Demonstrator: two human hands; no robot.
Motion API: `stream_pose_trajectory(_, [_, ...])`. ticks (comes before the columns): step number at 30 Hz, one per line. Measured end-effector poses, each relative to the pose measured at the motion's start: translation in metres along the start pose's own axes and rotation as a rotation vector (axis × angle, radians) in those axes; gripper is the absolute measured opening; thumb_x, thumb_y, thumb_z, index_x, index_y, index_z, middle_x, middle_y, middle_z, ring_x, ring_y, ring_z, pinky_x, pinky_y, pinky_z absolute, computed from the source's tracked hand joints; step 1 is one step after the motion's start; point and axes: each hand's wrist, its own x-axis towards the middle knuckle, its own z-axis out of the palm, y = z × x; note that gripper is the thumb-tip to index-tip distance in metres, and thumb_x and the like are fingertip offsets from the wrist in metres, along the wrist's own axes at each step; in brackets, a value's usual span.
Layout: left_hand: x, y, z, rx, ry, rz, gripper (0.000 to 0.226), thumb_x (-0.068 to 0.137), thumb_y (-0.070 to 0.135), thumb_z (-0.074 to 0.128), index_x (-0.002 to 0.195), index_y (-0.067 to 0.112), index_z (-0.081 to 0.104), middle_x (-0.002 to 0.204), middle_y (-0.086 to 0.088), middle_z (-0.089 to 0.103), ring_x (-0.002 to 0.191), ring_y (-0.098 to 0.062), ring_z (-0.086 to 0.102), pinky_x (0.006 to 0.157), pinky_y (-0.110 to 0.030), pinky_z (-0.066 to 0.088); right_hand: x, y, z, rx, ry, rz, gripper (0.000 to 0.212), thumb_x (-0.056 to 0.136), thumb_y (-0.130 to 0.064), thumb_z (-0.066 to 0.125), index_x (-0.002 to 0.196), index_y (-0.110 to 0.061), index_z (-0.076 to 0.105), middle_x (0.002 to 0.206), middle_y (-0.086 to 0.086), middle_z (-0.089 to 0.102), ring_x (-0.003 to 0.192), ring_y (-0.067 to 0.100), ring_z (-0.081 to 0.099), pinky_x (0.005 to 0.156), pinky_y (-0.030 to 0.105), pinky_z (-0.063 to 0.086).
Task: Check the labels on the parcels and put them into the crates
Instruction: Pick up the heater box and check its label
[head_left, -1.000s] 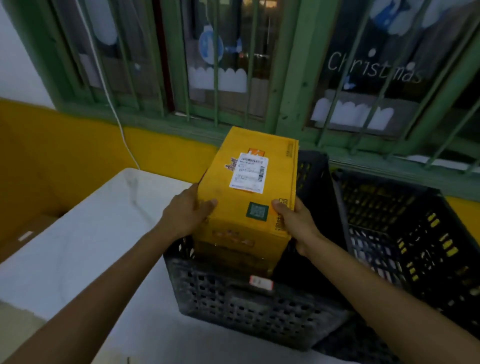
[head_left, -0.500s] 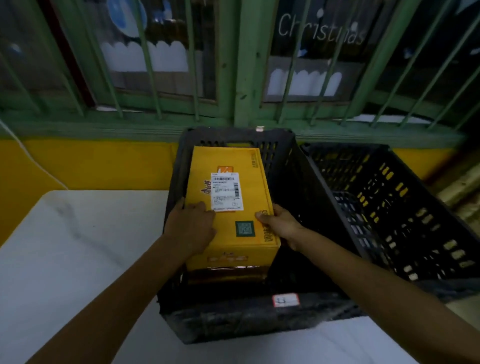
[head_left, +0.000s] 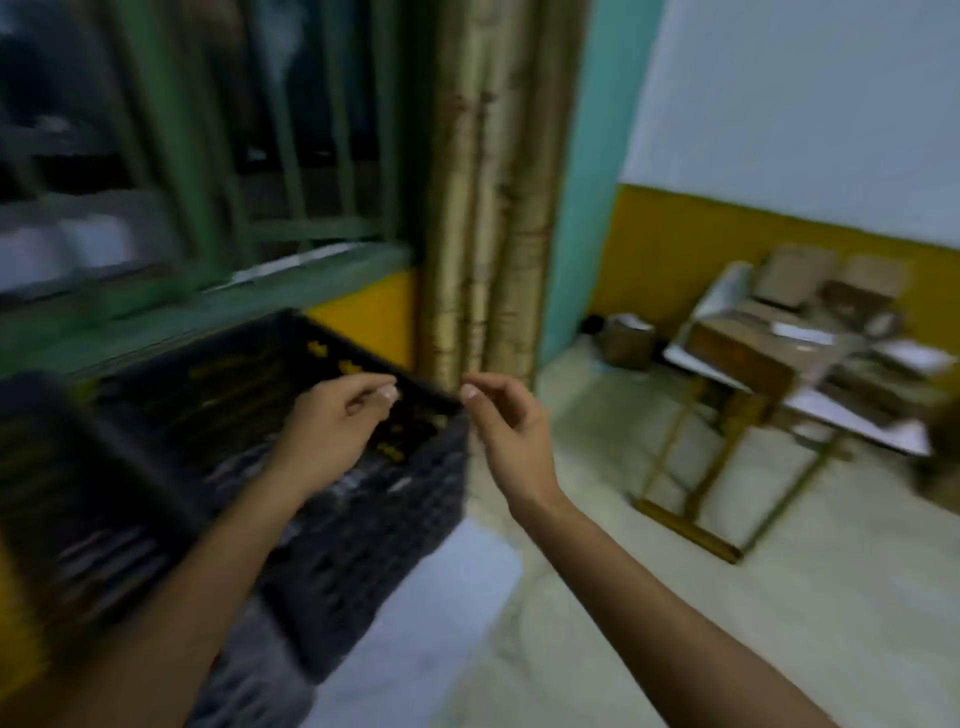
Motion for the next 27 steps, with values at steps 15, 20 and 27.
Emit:
stream_pose_trajectory(15, [0.08,0.238,0.481,-0.284,-0.695,0.196,0.021,0.094,0.03,0.056,0.114,0.032,0.061,0.104,0.02,0.063,0.097,0.004,0.06,0.072,-0.012,0.045,0.007,0.032,-0.522,-0.07,0.708,0.243,0.015,0.097,-0.02,0.054,0.093,-0.011,0.065,0.088,0.009,0.07,0.079,0.014,0.066,0.067,0.021,0.049])
stream_pose_trajectory(20, [0.136,0.249,0.552,-0.252,-0.726,0.166,0.027,0.094,0.028,0.055,0.121,0.025,0.06,0.106,0.016,0.062,0.1,0.0,0.059,0.073,-0.014,0.044,0.047,0.072,-0.582,-0.028,0.739,0.331,0.017,0.097,-0.023,0.053,0.091,-0.012,0.065,0.09,0.008,0.07,0.087,0.02,0.067,0.072,0.027,0.051])
stream_pose_trajectory(27, [0.264,0.234,0.66,-0.214,-0.733,0.154,0.034,0.095,0.028,0.054,0.129,0.022,0.054,0.116,0.007,0.059,0.102,0.0,0.055,0.077,-0.018,0.045,0.163,0.141,-0.649,-0.015,0.802,0.435,0.016,0.096,-0.023,0.054,0.088,-0.015,0.065,0.09,0.006,0.07,0.082,0.015,0.067,0.065,0.022,0.05])
